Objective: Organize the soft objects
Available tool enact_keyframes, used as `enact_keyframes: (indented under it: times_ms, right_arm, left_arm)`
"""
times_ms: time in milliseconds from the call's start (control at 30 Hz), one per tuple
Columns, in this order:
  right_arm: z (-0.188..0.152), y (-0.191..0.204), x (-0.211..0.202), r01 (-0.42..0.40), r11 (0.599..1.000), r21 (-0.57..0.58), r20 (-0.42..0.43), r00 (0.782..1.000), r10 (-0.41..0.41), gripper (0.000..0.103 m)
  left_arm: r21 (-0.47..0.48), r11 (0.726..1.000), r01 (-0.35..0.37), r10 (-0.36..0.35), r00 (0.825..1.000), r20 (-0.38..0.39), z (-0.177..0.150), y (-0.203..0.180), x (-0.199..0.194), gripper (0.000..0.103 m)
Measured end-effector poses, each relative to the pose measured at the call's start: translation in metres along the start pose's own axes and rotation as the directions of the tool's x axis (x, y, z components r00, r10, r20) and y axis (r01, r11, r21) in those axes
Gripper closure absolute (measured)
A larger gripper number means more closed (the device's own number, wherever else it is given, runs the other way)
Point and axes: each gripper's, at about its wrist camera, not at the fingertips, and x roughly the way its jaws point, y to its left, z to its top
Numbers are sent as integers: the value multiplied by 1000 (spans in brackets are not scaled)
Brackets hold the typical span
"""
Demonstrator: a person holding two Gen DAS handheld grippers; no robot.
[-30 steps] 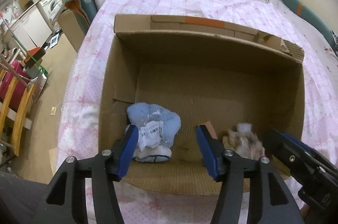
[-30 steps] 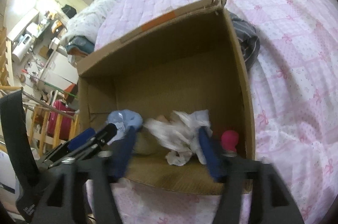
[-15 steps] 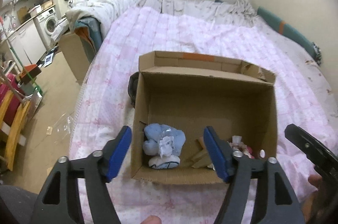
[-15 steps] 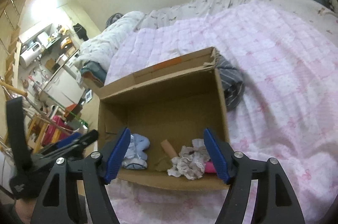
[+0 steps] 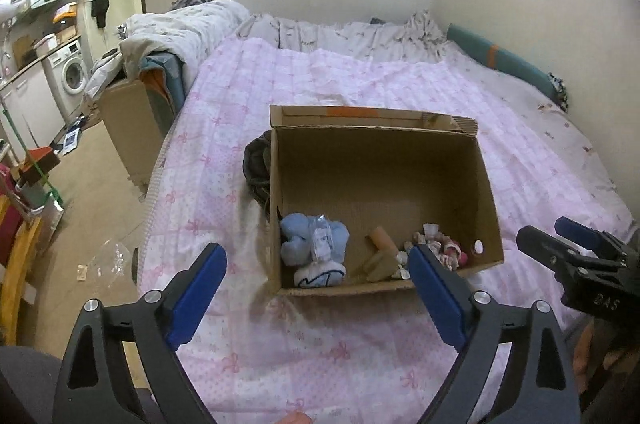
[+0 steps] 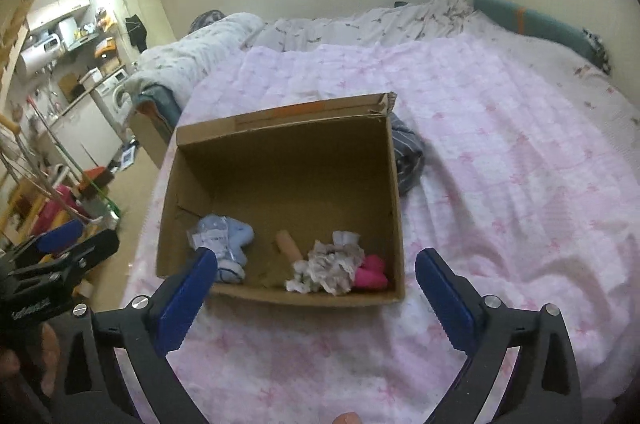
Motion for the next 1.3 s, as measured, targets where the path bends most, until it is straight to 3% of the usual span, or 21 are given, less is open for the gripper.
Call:
enact_keyframes:
  times_ms: [67,433,1300]
  right_arm:
    - [-5,3,-5,21,1000,-5,13,1000,-21,0]
    - [-27,13,-1,81,995,-62,23,997,-80,0]
    - [-27,13,-1,73,995,-66,18,997,-72,0]
  left_arm:
    - [4,1000,0,0,1000,2,-7,3,-1,4]
    - [-15,1000,-13,13,1000,-11,-19,6,7,1]
    - [-26,1000,-12,11,999,-31,-22,7,14,1]
